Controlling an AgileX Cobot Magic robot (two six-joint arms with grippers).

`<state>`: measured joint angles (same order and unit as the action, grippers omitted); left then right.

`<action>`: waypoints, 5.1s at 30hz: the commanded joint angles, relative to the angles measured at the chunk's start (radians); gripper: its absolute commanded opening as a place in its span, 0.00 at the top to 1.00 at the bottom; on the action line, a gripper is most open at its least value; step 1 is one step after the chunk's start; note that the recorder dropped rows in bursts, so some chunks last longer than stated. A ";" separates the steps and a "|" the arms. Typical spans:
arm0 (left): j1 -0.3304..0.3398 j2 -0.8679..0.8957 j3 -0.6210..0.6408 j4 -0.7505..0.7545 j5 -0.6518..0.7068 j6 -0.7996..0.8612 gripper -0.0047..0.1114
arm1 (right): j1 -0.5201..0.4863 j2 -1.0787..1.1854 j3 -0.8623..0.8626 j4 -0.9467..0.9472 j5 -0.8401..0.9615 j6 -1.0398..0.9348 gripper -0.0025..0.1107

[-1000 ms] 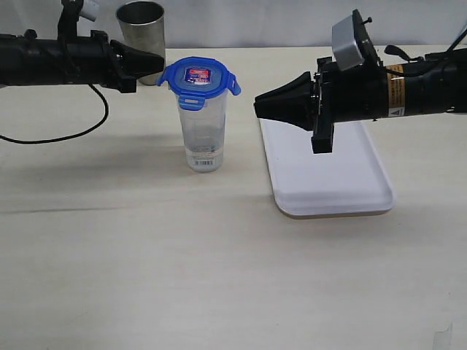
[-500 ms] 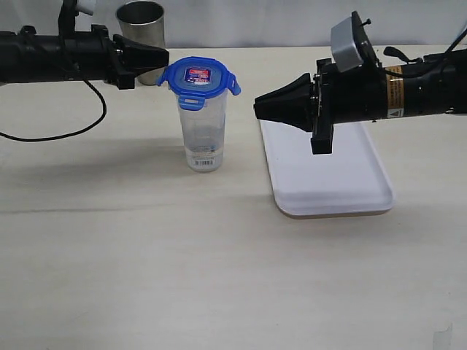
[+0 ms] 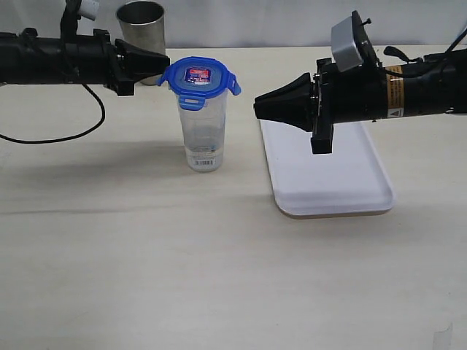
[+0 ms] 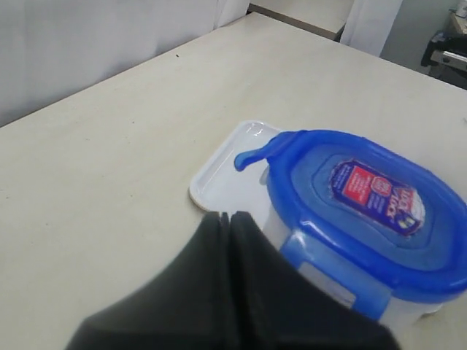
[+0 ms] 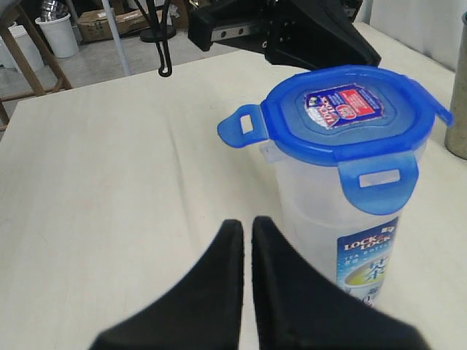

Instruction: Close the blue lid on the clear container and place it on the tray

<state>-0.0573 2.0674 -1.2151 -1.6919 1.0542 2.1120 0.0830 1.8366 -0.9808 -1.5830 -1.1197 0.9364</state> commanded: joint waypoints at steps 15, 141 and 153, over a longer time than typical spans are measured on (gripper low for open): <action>0.000 -0.002 -0.005 0.065 0.013 0.027 0.96 | 0.001 0.000 -0.007 0.004 0.000 -0.005 0.94; 0.129 -0.001 0.509 2.554 -2.183 -2.380 0.06 | 0.001 0.000 -0.007 -0.015 0.063 0.025 0.94; 0.001 0.140 0.412 2.581 -2.149 -2.344 0.06 | 0.001 0.000 -0.007 -0.015 0.063 0.027 0.94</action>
<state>-0.0342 2.1818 -0.7855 0.8606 -1.0756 -0.2374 0.0830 1.8366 -0.9808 -1.5954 -1.0588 0.9578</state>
